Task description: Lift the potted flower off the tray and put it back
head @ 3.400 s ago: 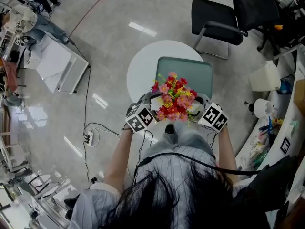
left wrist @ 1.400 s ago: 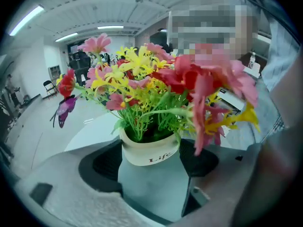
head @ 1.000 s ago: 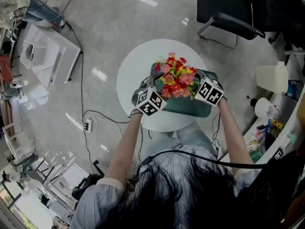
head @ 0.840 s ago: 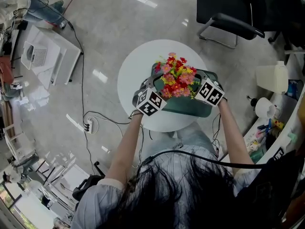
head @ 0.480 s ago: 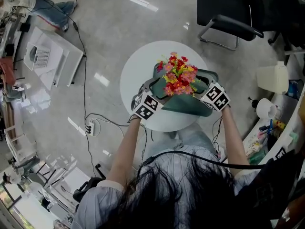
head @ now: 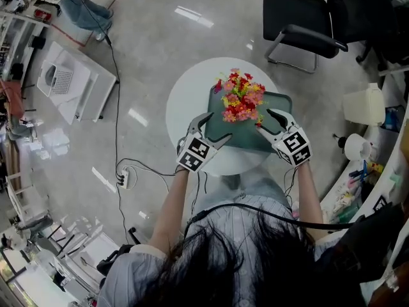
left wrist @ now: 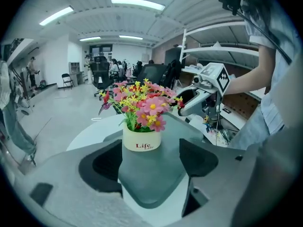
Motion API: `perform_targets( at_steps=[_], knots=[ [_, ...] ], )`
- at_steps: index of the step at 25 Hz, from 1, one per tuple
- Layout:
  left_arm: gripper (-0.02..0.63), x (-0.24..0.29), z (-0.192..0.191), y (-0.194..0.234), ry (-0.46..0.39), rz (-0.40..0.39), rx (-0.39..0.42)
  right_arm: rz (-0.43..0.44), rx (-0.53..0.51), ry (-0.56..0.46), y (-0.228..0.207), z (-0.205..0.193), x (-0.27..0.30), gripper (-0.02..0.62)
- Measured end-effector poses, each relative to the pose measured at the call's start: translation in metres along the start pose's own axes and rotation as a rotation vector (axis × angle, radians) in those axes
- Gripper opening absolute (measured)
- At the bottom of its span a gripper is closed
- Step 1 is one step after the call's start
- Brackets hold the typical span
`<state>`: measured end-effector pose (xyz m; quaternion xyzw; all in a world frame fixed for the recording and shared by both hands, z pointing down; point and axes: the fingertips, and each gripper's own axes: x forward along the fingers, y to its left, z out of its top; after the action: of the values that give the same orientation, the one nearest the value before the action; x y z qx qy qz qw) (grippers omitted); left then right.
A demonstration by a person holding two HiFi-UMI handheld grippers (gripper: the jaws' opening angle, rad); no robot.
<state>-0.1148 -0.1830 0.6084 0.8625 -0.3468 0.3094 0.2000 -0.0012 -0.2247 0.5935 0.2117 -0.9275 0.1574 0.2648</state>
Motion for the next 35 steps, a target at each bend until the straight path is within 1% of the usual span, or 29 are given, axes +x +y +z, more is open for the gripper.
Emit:
perform_targets(
  at_steps=[4,6,8,12,15,19,25,26,28,31,35],
  knots=[
    [0.379,-0.023,0.009,-0.006,-0.074,0.031,-0.05,-0.051,0.038,-0.078,0.013,0.016,-0.018,0.256],
    [0.379,-0.034,0.009,-0.011,-0.097,0.043,-0.069,-0.071,0.038,-0.102,0.021,0.023,-0.026,0.248],
    [0.379,-0.043,0.01,-0.017,-0.116,0.051,-0.073,-0.086,0.033,-0.125,0.031,0.028,-0.032,0.239],
    [0.376,-0.064,0.014,-0.037,-0.164,0.06,-0.038,-0.112,0.035,-0.181,0.054,0.039,-0.044,0.205],
    [0.374,-0.081,0.014,-0.055,-0.182,0.058,-0.002,-0.121,0.053,-0.227,0.076,0.046,-0.053,0.171],
    [0.365,-0.102,0.008,-0.073,-0.208,0.065,0.016,-0.122,0.057,-0.251,0.106,0.047,-0.057,0.149],
    [0.283,-0.137,-0.008,-0.093,-0.269,0.089,-0.009,-0.121,0.061,-0.286,0.155,0.047,-0.064,0.132],
    [0.26,-0.142,-0.012,-0.096,-0.279,0.092,-0.013,-0.122,0.063,-0.291,0.163,0.047,-0.066,0.13],
    [0.188,-0.151,-0.017,-0.103,-0.3,0.093,-0.025,-0.122,0.067,-0.298,0.18,0.045,-0.07,0.124],
    [0.176,-0.159,-0.025,-0.113,-0.321,0.079,-0.05,-0.119,0.068,-0.294,0.199,0.041,-0.075,0.118],
    [0.163,-0.164,-0.033,-0.12,-0.323,0.073,-0.061,-0.115,0.054,-0.272,0.219,0.034,-0.08,0.101]
  ],
)
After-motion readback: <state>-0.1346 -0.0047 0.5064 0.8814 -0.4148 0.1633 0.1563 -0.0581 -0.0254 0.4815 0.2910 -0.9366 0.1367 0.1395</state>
